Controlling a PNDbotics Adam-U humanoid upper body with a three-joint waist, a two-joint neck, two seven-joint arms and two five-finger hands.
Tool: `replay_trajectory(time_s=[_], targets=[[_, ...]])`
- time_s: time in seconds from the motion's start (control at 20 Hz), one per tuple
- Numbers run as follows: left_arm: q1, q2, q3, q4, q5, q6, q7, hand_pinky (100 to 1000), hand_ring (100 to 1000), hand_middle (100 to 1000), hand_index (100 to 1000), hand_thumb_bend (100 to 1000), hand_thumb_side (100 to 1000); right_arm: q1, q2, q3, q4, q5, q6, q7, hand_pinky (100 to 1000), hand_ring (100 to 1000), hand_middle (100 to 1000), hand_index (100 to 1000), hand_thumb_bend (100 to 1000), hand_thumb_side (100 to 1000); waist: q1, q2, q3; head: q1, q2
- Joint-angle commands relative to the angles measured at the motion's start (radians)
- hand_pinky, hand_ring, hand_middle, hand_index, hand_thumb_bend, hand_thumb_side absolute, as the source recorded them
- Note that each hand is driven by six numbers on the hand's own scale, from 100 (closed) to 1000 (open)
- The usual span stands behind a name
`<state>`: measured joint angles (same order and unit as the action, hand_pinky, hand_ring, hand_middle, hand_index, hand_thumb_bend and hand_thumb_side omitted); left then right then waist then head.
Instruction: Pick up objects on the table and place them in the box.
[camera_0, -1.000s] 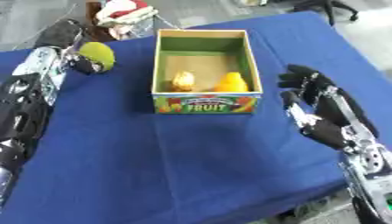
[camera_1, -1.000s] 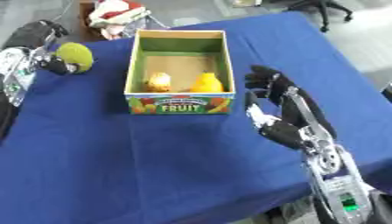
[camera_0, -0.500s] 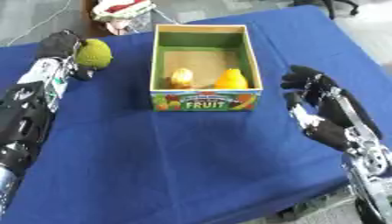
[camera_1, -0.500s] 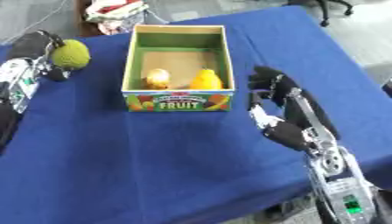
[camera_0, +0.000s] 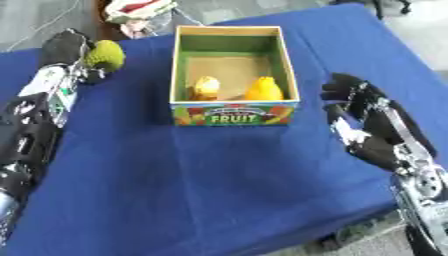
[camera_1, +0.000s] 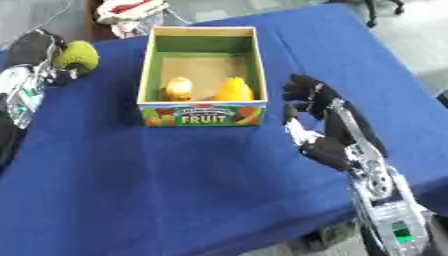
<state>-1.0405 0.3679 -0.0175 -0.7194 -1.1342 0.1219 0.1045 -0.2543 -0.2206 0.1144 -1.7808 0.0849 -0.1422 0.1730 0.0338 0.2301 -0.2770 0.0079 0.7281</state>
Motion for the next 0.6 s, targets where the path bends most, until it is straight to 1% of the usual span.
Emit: replay_trajectory(time_s=[0.05, 0.25, 0.35, 0.45, 0.6], targets=[[-0.038, 0.036, -0.033, -0.109, 0.062, -0.038, -0.019, 543, 453, 457, 590, 173, 100, -0.01, -0.006, -0.006, -0.013, -0.001, -0.001, -0.001, 740, 792, 766, 896, 100, 327, -0.004, -0.022, 0.002, -0.002, -0.009], [-0.051, 0.023, -0.109, -0.243, 0.137, -0.107, -0.079, 555, 461, 467, 601, 196, 100, -0.011, -0.005, -0.004, -0.013, 0.0, -0.002, 0.002, 740, 792, 765, 896, 100, 327, -0.002, -0.025, 0.002, 0.0, -0.01], [-0.058, 0.007, -0.15, -0.299, 0.155, -0.139, -0.116, 560, 465, 471, 605, 204, 100, -0.012, -0.005, -0.002, -0.013, -0.001, -0.002, 0.003, 740, 792, 765, 896, 100, 327, -0.002, -0.026, 0.0, 0.002, -0.01], [-0.064, -0.016, -0.187, -0.339, 0.16, -0.167, -0.151, 569, 470, 479, 613, 210, 100, -0.013, -0.003, 0.001, -0.013, -0.002, -0.002, 0.006, 740, 792, 765, 896, 100, 326, -0.002, -0.027, -0.002, 0.006, -0.009], [-0.067, -0.051, -0.237, -0.366, 0.152, -0.207, -0.196, 584, 480, 490, 625, 224, 100, -0.014, -0.001, 0.005, -0.012, -0.003, -0.003, 0.011, 740, 792, 765, 896, 100, 327, -0.001, -0.029, -0.007, 0.009, -0.009]])
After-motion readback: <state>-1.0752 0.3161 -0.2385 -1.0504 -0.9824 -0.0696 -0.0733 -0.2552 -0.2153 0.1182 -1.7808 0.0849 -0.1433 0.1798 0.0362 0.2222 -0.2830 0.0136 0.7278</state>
